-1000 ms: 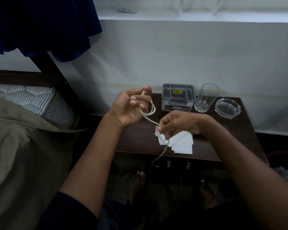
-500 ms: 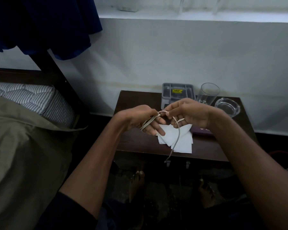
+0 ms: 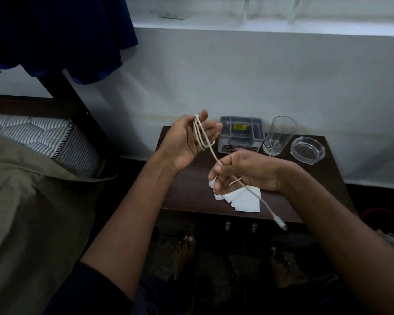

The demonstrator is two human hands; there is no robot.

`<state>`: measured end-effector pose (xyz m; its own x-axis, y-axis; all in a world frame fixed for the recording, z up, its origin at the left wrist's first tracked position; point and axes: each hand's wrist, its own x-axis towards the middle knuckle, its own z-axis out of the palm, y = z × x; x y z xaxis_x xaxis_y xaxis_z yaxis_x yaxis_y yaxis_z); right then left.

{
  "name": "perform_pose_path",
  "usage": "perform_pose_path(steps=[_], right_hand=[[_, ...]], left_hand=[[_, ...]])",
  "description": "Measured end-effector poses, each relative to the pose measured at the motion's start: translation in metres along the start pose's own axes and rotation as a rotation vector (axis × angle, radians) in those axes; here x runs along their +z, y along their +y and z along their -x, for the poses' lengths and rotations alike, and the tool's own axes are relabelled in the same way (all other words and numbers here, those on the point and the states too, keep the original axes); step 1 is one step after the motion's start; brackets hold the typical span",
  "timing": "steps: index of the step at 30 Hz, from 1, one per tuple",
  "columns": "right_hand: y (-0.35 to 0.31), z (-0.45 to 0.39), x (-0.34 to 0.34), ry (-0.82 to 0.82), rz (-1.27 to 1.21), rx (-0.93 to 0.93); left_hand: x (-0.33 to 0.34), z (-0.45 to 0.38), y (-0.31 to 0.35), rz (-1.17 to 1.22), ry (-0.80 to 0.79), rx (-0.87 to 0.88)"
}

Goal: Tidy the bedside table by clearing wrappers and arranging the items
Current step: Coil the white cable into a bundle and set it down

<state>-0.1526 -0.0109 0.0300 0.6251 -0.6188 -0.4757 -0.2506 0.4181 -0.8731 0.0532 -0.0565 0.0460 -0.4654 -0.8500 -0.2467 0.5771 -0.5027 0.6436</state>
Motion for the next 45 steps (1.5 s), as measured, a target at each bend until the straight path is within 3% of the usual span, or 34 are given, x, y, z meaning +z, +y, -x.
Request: perform_pose_path(steps=[2, 3, 6, 10, 15, 19, 22, 25, 28, 31, 35, 37, 42, 45], right_hand=[[0.003, 0.001, -0.002, 0.014, 0.063, 0.056], [0.004, 0.002, -0.006, 0.05, 0.061, 0.076], [0.003, 0.005, -0.02, 0.195, -0.01, 0.09], [-0.002, 0.009, -0.034, 0.394, -0.046, 0.119], [-0.002, -0.001, -0.031, 0.587, -0.121, 0.104], [-0.002, -0.004, -0.023, 0.607, -0.086, 0.058], [-0.006, -0.002, -0.02, 0.594, -0.195, -0.034], [-0.009, -0.001, -0.018, 0.57, -0.464, -0.128], [-0.009, -0.003, -0.01, 0.457, -0.575, -0.137], [-0.007, -0.007, -0.001, 0.401, -0.457, -0.107], [-0.002, -0.008, 0.001, 0.627, -0.144, -0.099], [-0.003, -0.006, -0.003, 0.646, -0.109, -0.145], [-0.013, 0.014, -0.021, 0.488, -0.061, -0.25], [-0.014, 0.019, -0.029, 0.577, -0.214, -0.378]], left_hand=[[0.001, 0.006, 0.008, 0.219, -0.168, -0.15], [0.001, 0.008, 0.012, 0.214, -0.249, -0.215], [0.0, 0.013, 0.012, -0.045, -0.347, -0.33], [0.002, 0.009, -0.001, -0.344, -0.321, -0.47], [0.014, 0.005, -0.018, -0.856, -0.315, -0.509], [0.018, 0.002, -0.032, -1.228, -0.089, -0.44], [0.014, -0.001, -0.038, -1.357, -0.02, -0.29], [0.01, -0.008, -0.042, -1.301, 0.147, -0.03], [0.011, -0.016, -0.043, -0.97, 0.288, 0.099], [0.018, -0.019, -0.048, -0.603, 0.255, 0.073], [0.019, -0.02, -0.048, -0.411, 0.269, 0.121], [0.019, -0.019, -0.044, -0.414, 0.312, 0.13], [0.015, -0.015, -0.038, -0.664, 0.449, 0.063], [0.014, -0.017, -0.04, -0.782, 0.438, 0.01]])
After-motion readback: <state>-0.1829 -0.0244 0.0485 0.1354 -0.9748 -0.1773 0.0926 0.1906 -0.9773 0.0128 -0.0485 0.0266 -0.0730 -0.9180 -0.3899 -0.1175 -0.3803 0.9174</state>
